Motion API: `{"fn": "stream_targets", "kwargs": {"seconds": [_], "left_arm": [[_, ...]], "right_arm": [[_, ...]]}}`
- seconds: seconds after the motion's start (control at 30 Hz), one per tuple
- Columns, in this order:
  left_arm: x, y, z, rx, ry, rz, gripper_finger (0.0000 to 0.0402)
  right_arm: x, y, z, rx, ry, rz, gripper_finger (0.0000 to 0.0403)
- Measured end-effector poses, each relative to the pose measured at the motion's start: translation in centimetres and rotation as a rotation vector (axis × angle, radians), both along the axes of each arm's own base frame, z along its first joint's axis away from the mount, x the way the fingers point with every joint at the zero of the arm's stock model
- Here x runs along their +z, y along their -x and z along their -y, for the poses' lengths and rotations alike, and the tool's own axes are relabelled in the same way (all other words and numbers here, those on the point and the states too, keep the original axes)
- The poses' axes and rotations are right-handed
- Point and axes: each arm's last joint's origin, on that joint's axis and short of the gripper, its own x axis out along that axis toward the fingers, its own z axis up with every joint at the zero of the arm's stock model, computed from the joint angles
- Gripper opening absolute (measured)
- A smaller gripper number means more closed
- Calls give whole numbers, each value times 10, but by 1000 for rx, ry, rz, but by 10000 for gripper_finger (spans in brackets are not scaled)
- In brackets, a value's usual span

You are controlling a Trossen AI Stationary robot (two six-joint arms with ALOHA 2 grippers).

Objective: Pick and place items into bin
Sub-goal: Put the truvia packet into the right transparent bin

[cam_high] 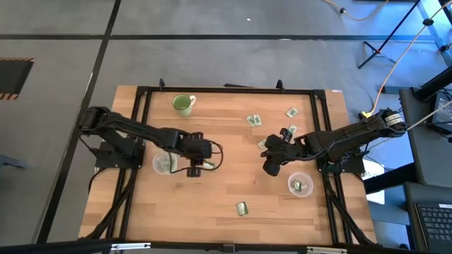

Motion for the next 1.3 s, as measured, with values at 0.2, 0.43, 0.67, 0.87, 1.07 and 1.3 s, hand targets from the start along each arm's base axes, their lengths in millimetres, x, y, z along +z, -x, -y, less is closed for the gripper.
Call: {"fn": "stream_targets", "kwargs": {"seconds": [0.2,0.43,0.67,0.87,1.07,1.3], "left_arm": [[-27,-10,1,-156,-45,-88,82],[-44,-18,-8,-140,-16,-124,116],[-51,-20,-17,-109,42,-145,116],[-51,-21,-17,-103,61,-134,98],[-61,-23,-17,-103,67,-153,91],[-76,-26,-17,-105,80,-209,87]], "right_arm": [[0,0,0,1,-1,-3,155],[0,0,0,2,0,-4,155],[0,0,0,4,2,-6,155],[-1,1,0,3,2,-9,155],[-1,1,0,2,1,-8,155],[-2,1,0,2,1,-10,155]]}}
